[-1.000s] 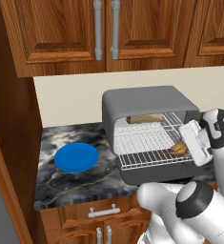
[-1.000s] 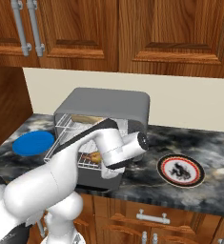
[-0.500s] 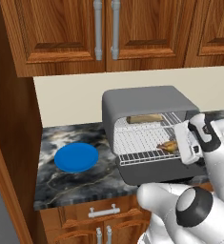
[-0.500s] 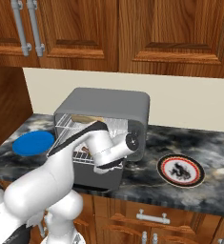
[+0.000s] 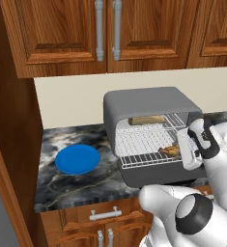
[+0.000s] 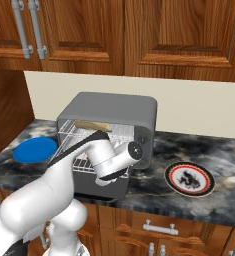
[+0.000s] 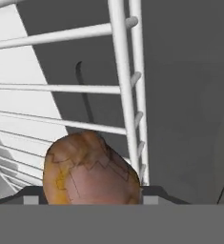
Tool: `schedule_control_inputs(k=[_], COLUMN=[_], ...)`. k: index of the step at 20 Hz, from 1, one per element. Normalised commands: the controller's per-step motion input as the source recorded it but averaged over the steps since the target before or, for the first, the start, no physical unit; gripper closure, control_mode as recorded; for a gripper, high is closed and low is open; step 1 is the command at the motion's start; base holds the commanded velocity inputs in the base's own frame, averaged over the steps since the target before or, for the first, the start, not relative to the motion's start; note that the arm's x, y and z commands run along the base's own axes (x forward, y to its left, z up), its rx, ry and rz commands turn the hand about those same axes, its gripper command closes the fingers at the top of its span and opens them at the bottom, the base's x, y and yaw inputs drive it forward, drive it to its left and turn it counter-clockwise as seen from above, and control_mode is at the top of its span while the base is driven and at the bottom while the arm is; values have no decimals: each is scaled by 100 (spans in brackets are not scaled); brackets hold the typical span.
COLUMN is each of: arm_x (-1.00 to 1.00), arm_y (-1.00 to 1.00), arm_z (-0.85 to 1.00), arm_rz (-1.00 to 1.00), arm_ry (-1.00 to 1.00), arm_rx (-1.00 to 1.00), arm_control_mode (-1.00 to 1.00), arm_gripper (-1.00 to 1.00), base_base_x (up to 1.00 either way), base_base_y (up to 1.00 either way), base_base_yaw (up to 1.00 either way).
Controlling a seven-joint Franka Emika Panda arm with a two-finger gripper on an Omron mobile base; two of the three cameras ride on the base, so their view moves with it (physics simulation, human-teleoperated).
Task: Open the toaster oven door. Place the baguette on the top rack in the toaster oven and place the chicken drumstick on the bottom rack.
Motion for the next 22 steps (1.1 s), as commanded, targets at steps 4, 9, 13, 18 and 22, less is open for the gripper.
schedule_control_inputs(k=[4, 9, 13, 18, 22], arm_x=[-98, -54, 86, 81, -12], arm_y=[0, 1, 58, 57, 5], arm_z=[-47, 18, 14, 0, 21], arm_rz=[0, -2, -9, -11, -6], arm_ry=[24, 12, 0, 0, -1], arm_rx=[2, 7, 2, 0, 5], arm_control_mode=[-100, -100, -100, -100, -100], arm_gripper=[100, 100, 100, 100, 100], base_base_x=[0, 0, 0, 0, 0], base_base_y=[0, 0, 0, 0, 0], base_base_yaw=[0, 0, 0, 0, 0])
